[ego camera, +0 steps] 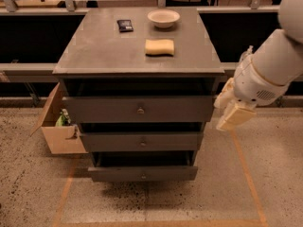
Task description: Open top drawer
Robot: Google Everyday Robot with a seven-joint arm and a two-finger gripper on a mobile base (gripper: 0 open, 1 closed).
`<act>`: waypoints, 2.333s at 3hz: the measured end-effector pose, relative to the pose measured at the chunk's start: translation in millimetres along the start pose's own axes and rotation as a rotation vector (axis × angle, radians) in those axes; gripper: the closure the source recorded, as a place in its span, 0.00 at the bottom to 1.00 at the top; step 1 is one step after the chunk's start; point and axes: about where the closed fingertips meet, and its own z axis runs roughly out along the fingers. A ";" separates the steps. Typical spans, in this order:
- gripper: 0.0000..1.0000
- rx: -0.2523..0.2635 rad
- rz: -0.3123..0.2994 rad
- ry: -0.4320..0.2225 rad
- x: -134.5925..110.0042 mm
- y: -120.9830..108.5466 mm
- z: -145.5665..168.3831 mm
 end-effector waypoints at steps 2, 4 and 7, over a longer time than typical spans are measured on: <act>0.97 -0.068 -0.181 -0.123 -9.9 -7.7 103.4; 0.82 -0.048 -0.304 -0.198 -34.2 -43.2 153.9; 0.12 0.159 -0.352 -0.166 -43.0 -112.5 172.9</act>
Offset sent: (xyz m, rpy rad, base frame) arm 0.0473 0.0561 -0.1428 0.1785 -0.0241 0.3385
